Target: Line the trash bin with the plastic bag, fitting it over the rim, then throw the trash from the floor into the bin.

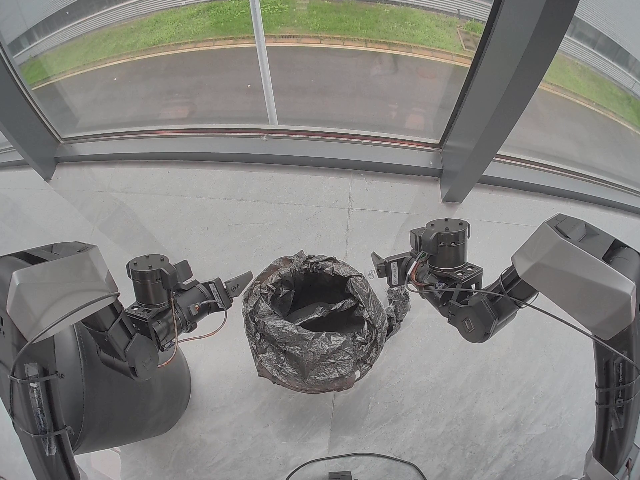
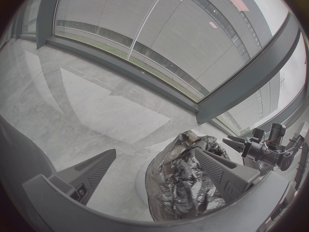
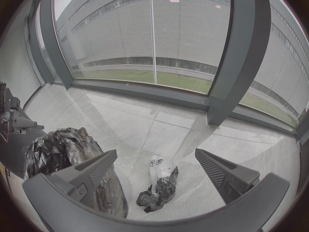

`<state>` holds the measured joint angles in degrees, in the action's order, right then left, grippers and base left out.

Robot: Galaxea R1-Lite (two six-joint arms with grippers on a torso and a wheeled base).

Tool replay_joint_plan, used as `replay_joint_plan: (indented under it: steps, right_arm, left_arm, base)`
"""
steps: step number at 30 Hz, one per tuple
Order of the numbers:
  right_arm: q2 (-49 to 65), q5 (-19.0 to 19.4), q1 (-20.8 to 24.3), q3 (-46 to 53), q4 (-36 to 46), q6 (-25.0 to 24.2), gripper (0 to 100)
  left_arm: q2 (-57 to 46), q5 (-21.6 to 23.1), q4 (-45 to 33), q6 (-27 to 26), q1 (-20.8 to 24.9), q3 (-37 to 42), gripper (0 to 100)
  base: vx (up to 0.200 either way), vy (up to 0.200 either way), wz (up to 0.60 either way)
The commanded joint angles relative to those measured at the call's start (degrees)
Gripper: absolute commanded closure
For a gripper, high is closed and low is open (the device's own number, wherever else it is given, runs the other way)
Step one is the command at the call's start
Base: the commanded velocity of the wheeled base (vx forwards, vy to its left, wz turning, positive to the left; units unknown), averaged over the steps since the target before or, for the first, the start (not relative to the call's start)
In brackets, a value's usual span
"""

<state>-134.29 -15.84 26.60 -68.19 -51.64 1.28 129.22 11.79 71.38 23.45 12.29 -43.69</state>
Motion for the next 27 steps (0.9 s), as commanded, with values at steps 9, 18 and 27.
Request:
replay_joint_plan:
  steps: [9, 18, 27]
  right_arm:
    - [5.18, -0.07, 1.61, 3.33, -0.04, 0.39, 0]
    - [2.63, 0.02, 0.47, 1.4, -0.57, -0.66, 0]
    - [2.98, 0.72, 0.29, 3.07, -4.08, -9.19, 0]
  left_arm:
    - [-10.13, -0.89, -1.5, -2.19, 1.16, 7.74, 0]
    - [-14.17, -2.38, -2.47, -2.1, 3.36, 11.17, 0]
    - [-17.07, -1.07, -3.08, 0.19, 11.97, 11.61, 0]
  base:
    - [0.0, 0.0, 0.0]
    - [0.0, 0.0, 0.0]
    - [0.0, 0.0, 0.0]
